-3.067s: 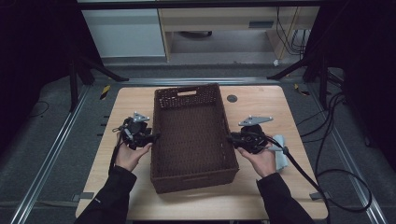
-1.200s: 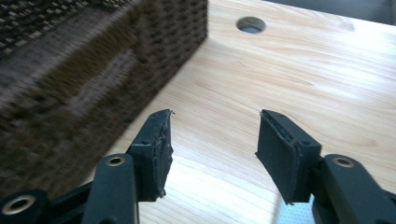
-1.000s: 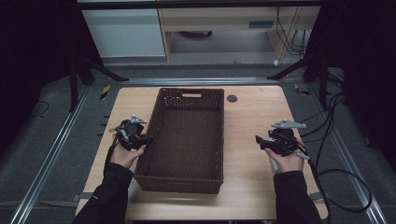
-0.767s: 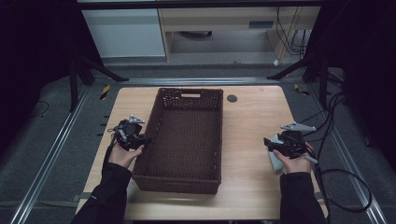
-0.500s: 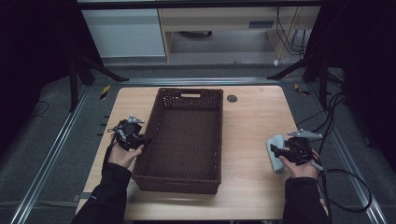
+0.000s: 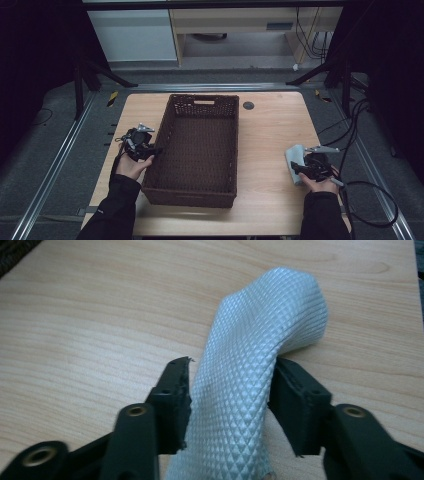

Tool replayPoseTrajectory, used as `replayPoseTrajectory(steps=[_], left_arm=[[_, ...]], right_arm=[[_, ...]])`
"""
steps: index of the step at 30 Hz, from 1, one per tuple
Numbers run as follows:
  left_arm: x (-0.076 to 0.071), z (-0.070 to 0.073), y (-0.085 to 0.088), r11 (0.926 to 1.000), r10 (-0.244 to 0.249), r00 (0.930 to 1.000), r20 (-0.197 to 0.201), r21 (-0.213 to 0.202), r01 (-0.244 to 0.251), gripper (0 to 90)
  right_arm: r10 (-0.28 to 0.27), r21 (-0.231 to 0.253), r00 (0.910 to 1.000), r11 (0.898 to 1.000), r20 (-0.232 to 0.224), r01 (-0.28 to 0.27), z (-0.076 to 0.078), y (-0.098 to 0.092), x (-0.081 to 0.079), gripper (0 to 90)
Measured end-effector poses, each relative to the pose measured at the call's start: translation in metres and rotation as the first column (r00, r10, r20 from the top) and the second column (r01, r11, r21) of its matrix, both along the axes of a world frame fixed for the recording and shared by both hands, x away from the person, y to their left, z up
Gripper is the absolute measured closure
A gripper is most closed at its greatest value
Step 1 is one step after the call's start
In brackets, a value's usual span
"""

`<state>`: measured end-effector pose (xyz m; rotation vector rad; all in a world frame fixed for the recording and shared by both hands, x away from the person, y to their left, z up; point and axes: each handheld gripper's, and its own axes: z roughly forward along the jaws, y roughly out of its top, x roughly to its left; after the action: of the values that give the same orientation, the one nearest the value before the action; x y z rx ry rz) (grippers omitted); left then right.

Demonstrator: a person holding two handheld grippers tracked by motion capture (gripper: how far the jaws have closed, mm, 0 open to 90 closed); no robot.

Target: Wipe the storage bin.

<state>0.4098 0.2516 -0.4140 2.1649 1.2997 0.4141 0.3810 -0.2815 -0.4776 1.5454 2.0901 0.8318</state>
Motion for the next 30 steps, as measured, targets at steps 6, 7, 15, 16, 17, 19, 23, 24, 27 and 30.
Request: replayPoseTrajectory(steps=[6,7,15,16,17,19,23,24,27,30], left_arm=[[0.0,0.0,0.001,0.9999,-0.004,1.0,-0.004,-0.013,0.004,72.9],[0.0,0.0,0.001,0.9998,-0.005,1.0,-0.005,-0.018,0.005,73.0],[0.0,-0.001,0.002,0.9993,-0.007,1.0,-0.005,-0.036,0.007,73.7],[0.0,-0.001,0.002,0.9993,-0.006,1.0,-0.003,-0.036,0.006,73.8],[0.0,0.0,0.001,0.9994,-0.009,0.9999,-0.004,-0.033,0.009,73.9],[0.0,0.0,-0.001,0.9995,-0.013,0.9999,-0.004,-0.029,0.013,74.0],[-0.002,0.0,-0.008,0.999,-0.029,0.9996,-0.001,-0.034,0.029,74.0],[-0.002,0.0,-0.009,0.9988,-0.036,0.9994,-0.001,-0.033,0.036,74.0],[-0.003,0.0,-0.015,0.998,-0.053,0.9986,0.0,-0.034,0.053,74.1],[-0.004,0.0,-0.018,0.9973,-0.066,0.9978,-0.001,-0.032,0.066,74.1]], right_arm=[[0.008,-0.003,0.9998,1.0,-0.018,-0.008,0.0,0.002,0.0,76.0],[0.006,-0.001,0.9998,1.0,-0.02,-0.006,0.001,0.002,0.0,79.3],[0.017,0.054,0.9997,0.998,-0.016,-0.016,0.009,0.002,0.001,82.7],[0.022,0.065,0.9997,0.998,-0.01,-0.022,0.01,0.003,0.001,82.7],[0.026,0.075,0.9996,0.997,-0.006,-0.026,0.012,0.004,0.002,82.7],[0.037,0.088,0.9993,0.995,0.007,-0.037,0.015,0.006,0.004,82.6],[0.048,0.109,0.9982,0.993,0.036,-0.052,0.02,0.011,0.008,82.5],[0.052,0.109,0.9978,0.992,0.041,-0.057,0.022,0.013,0.008,82.5],[0.061,0.116,0.9969,0.991,0.05,-0.066,0.024,0.016,0.01,82.5],[0.069,0.121,0.9956,0.99,0.063,-0.076,0.028,0.021,0.012,82.6]])
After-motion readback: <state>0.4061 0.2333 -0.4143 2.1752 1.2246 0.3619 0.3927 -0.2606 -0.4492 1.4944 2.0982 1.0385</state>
